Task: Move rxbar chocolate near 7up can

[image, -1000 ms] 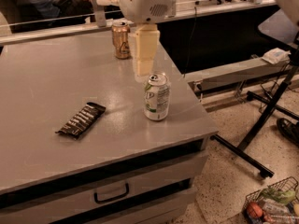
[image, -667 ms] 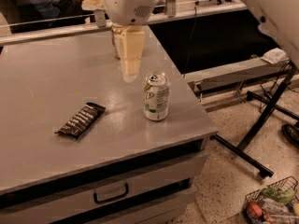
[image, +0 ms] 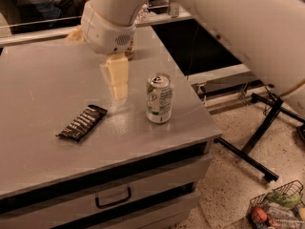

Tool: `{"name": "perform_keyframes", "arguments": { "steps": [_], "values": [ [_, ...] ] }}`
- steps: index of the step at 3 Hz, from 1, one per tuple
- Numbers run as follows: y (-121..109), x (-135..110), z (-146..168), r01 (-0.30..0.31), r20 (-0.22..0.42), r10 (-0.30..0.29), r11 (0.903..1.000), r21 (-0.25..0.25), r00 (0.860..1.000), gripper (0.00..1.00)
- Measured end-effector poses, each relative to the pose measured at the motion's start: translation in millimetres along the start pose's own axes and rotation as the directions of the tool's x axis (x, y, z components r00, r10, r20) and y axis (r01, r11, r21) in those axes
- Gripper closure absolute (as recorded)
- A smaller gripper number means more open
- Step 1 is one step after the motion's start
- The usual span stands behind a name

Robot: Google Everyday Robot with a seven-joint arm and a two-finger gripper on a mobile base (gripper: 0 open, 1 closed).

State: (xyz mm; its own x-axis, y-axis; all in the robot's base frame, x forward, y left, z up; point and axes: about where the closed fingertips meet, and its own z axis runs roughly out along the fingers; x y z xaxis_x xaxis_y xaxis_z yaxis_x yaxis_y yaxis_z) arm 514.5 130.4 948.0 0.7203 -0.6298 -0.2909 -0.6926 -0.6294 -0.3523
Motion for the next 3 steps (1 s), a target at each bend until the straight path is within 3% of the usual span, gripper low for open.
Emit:
{"name": "perform_keyframes", "arguments": {
  "steps": [2,3],
  "values": [
    [13,2,56,0.026,-0.006,-0.027,0.9889,-0.146,1.000,0.00],
    [18,1,78,0.030,-0.024,-0.037,0.9711,-0.237,0.999,0.00]
  ]
}}
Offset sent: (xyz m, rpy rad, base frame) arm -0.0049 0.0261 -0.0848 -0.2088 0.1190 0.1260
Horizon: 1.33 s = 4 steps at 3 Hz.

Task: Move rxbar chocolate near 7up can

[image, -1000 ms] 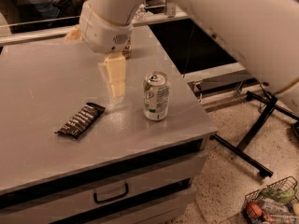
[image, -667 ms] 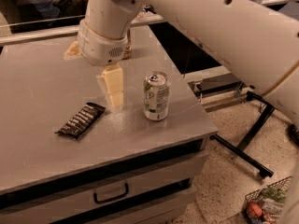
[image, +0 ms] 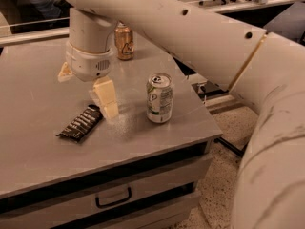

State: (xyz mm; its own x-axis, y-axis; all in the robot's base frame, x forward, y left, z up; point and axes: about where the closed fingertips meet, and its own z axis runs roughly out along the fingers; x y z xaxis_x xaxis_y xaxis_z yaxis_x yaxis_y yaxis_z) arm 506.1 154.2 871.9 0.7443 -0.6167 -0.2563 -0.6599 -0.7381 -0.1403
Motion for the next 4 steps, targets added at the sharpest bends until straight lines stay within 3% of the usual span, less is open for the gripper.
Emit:
{"name": "perform_keyframes", "arguments": {
  "steps": [4],
  "values": [
    [12,-7,18,-0.066,-0.044,0.063,0.9952,-0.073,0.997,0.00]
  ]
}}
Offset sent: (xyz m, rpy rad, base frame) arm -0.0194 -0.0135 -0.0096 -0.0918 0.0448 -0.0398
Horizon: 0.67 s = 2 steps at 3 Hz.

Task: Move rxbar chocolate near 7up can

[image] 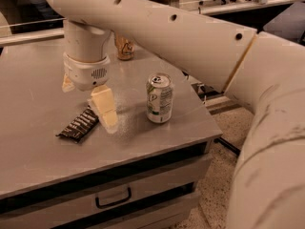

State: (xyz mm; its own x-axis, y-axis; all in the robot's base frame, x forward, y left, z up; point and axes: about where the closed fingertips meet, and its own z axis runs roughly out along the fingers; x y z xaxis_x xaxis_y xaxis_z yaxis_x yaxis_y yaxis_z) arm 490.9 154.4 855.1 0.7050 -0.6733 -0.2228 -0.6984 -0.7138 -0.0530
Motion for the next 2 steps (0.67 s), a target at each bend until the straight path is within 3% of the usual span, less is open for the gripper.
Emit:
{"name": "perform_keyframes", "arguments": {
  "steps": [1,2],
  "values": [
    [-2.3,-2.0,5.1,-0.009,-0.008,0.009,0.9999,-0.006,1.000,0.00],
    [-3.8,-5.6,11.6,-0.011,-0.004,0.011,0.9998,-0.017,1.000,0.25]
  ]
}}
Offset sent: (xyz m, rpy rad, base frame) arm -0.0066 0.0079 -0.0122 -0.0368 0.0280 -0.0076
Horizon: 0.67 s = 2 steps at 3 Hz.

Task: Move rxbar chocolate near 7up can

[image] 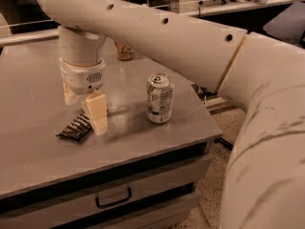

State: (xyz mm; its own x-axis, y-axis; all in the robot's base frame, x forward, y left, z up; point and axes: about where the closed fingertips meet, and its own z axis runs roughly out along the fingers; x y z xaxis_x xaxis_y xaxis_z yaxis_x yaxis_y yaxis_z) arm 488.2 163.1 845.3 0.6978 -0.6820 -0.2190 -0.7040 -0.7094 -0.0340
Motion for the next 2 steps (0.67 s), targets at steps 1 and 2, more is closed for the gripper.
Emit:
{"name": "perform_keyframes", "arguments": {
  "steps": [1,2],
  "values": [
    [1.0,-0.4,2.1,0.002,0.001,-0.002,1.0000,-0.007,1.000,0.48],
    [2.3,-3.1,1.7,0.019,0.007,-0.019,0.9998,-0.010,1.000,0.72]
  ]
}}
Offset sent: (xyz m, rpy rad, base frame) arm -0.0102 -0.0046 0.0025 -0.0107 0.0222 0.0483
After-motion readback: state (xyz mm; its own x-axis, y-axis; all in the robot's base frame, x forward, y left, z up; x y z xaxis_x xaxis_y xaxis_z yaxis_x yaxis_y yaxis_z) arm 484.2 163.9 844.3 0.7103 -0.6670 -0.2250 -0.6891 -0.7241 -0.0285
